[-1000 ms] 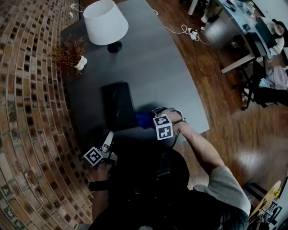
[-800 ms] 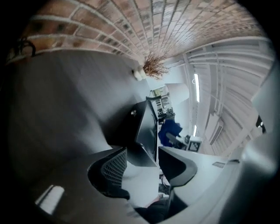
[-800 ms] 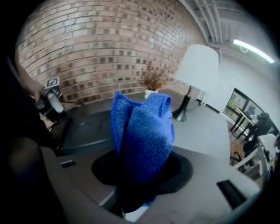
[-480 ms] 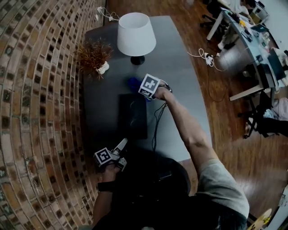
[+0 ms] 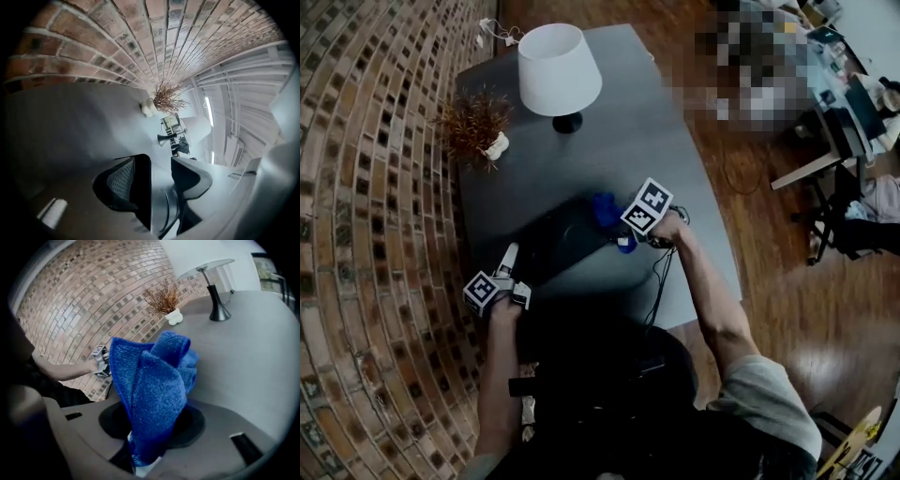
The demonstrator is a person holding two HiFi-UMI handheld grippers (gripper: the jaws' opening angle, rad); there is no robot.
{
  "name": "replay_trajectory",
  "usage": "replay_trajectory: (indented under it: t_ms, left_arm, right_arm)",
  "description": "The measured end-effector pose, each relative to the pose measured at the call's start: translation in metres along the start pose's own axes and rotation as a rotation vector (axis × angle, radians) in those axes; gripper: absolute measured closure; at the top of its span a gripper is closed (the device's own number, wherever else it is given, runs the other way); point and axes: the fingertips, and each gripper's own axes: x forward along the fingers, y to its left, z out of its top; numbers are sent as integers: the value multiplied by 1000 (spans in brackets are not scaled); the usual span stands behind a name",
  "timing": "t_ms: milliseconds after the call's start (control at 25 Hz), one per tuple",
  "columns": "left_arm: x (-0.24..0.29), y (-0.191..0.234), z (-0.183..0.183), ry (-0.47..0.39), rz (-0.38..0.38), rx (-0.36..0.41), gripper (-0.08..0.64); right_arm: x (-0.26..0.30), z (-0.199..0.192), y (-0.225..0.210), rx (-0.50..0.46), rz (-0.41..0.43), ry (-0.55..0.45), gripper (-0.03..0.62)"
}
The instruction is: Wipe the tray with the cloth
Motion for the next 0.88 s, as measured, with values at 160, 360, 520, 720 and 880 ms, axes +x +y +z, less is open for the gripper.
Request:
replay_trajectory:
  t_ms: [160,360,520,720,880]
  left_arm:
    - [37,-13,14,149,-32,281,334]
    - [4,-59,2,139,-70,424,356]
    - [-21,-86,-65,242,-164,510,367]
    - [-23,-58,-119,346,-147,534,367]
    - [-17,-60,-115,321,-169,516,387]
  right_arm:
    - [5,-48,39,68,49,-139,442]
    - [-32,-62,-8,-62,-267,-201,442]
    - [-28,-23,-36,-499,-545,32,442]
    - [1,-35,-17,-859,-511,256,442]
    - [16,-102,47,-998,-314,390,442]
